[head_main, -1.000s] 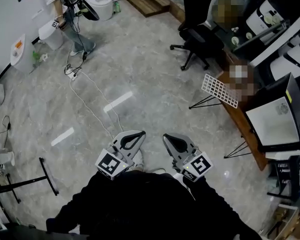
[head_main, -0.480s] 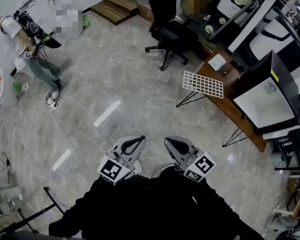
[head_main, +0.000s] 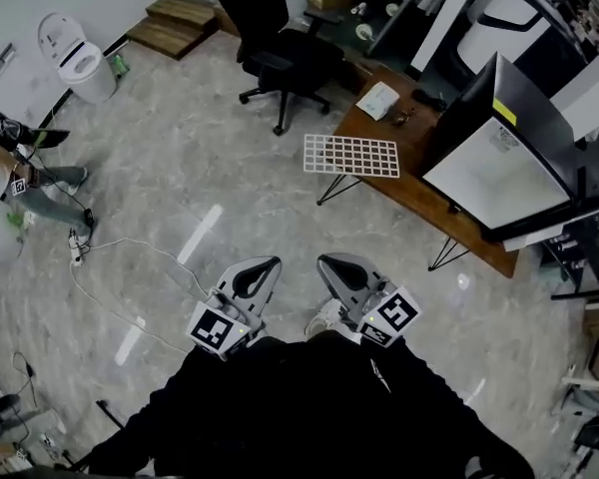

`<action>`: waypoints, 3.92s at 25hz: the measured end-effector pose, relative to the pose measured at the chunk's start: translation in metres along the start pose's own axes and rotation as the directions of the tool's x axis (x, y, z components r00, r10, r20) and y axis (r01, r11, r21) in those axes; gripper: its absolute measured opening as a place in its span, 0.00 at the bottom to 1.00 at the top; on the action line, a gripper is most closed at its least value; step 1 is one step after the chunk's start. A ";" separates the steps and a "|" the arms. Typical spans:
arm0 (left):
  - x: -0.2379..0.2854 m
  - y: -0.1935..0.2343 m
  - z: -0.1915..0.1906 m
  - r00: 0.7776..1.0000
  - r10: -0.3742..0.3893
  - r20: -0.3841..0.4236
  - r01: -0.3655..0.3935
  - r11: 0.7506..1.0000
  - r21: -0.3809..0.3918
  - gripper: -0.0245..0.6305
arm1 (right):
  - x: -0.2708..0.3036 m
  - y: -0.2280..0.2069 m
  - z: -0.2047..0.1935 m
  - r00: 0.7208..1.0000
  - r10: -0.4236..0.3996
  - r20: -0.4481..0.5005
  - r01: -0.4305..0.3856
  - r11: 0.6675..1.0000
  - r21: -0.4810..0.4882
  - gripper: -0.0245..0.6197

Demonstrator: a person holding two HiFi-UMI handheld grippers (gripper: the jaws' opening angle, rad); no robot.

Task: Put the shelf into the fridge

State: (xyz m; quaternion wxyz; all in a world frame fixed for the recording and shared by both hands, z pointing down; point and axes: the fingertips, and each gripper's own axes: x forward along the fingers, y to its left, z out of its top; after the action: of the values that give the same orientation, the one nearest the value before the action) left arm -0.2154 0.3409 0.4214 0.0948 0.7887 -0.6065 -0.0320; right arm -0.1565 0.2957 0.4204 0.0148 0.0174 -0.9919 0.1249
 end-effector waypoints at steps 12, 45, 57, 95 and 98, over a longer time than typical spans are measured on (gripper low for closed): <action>0.176 -0.059 -0.002 0.999 -0.018 -0.039 0.020 0.999 0.032 0.05 | -0.090 -0.152 0.032 0.999 -0.030 0.019 0.030 0.999 -0.012 0.05; 0.311 0.182 -0.152 0.997 0.071 0.019 -0.043 0.773 -0.633 0.20 | 0.088 -0.333 0.002 0.985 -0.022 -0.173 0.019 1.000 -0.021 0.05; 0.316 0.228 -0.277 0.932 0.356 0.071 -0.061 0.348 -0.936 0.27 | 0.124 -0.388 -0.042 0.966 0.077 -0.245 -0.063 0.996 0.061 0.05; 0.389 0.308 -0.324 0.807 0.560 0.191 0.117 0.164 -0.979 0.09 | 0.041 -0.453 -0.098 0.940 -0.069 -0.334 0.138 0.973 0.187 0.05; 0.382 0.309 -0.299 0.803 0.552 0.226 0.154 0.174 -0.973 0.09 | 0.037 -0.455 -0.093 0.944 -0.086 -0.319 0.156 0.968 0.199 0.05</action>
State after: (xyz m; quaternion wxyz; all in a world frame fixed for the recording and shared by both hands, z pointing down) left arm -0.3594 -0.0703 0.7971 0.3961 0.4091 -0.5490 -0.6118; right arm -0.1739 -0.1234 0.6240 0.1747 0.0604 -0.9544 0.2345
